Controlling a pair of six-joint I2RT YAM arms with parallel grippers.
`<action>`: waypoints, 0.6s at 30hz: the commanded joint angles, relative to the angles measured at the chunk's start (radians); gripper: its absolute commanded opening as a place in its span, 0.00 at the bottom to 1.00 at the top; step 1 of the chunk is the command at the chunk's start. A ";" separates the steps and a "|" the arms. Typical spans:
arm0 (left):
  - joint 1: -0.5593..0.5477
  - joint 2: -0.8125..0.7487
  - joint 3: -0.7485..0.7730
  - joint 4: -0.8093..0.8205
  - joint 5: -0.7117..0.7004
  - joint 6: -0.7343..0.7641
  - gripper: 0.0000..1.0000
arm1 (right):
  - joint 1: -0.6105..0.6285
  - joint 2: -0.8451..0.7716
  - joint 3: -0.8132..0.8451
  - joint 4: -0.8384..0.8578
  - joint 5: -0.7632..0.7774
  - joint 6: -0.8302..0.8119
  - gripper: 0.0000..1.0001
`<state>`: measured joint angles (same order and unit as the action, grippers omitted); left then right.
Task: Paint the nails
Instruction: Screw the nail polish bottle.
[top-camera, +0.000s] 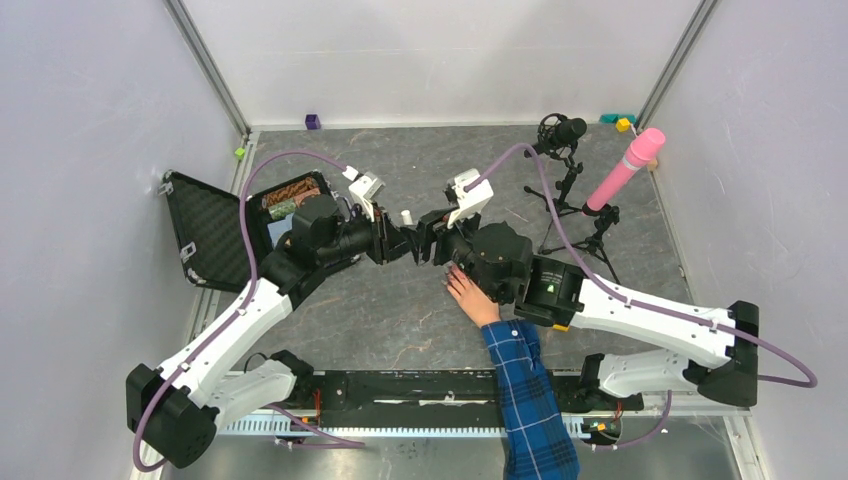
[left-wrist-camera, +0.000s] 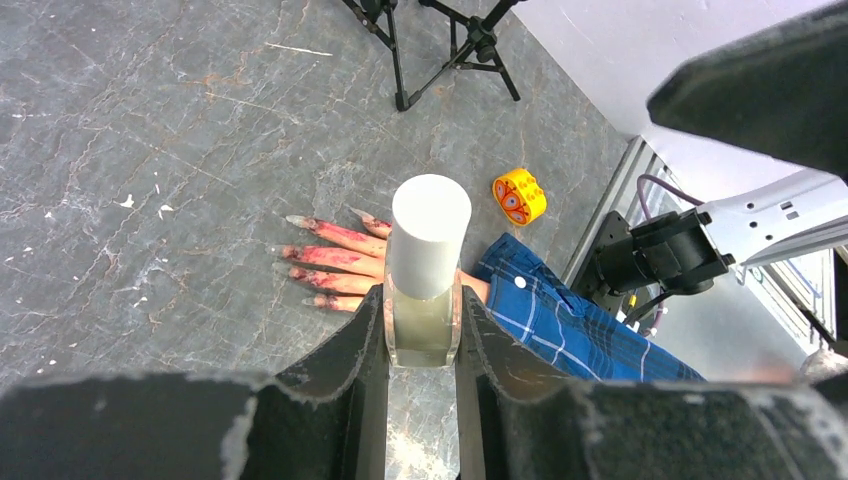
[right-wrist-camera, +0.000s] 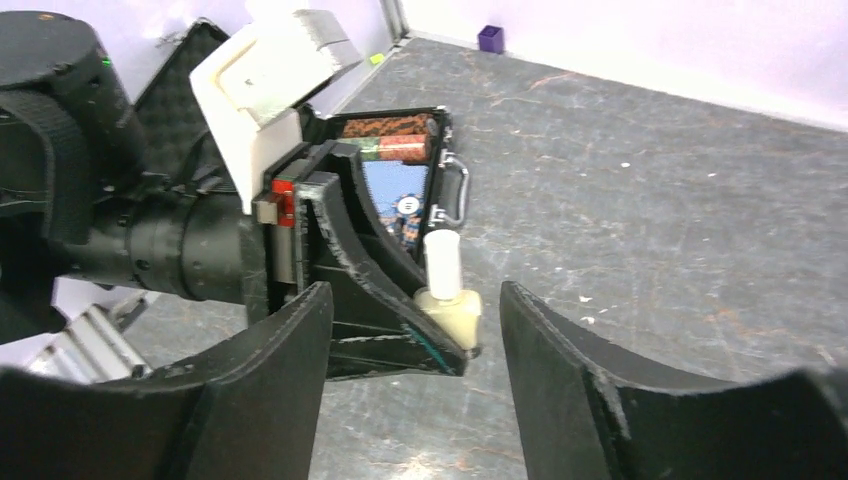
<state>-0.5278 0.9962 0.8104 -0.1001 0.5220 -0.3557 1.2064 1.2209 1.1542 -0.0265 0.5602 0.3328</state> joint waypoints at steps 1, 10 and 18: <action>0.007 -0.004 0.035 0.065 -0.013 -0.030 0.02 | -0.040 -0.022 0.008 -0.073 0.024 -0.044 0.69; 0.021 0.019 0.054 0.068 0.076 -0.023 0.02 | -0.367 -0.097 -0.087 -0.032 -0.488 -0.061 0.78; 0.025 0.040 0.080 0.082 0.298 0.019 0.02 | -0.615 -0.118 -0.163 0.156 -1.021 0.005 0.87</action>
<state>-0.5068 1.0267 0.8265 -0.0933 0.6449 -0.3546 0.6754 1.1271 1.0233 -0.0402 -0.0971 0.2909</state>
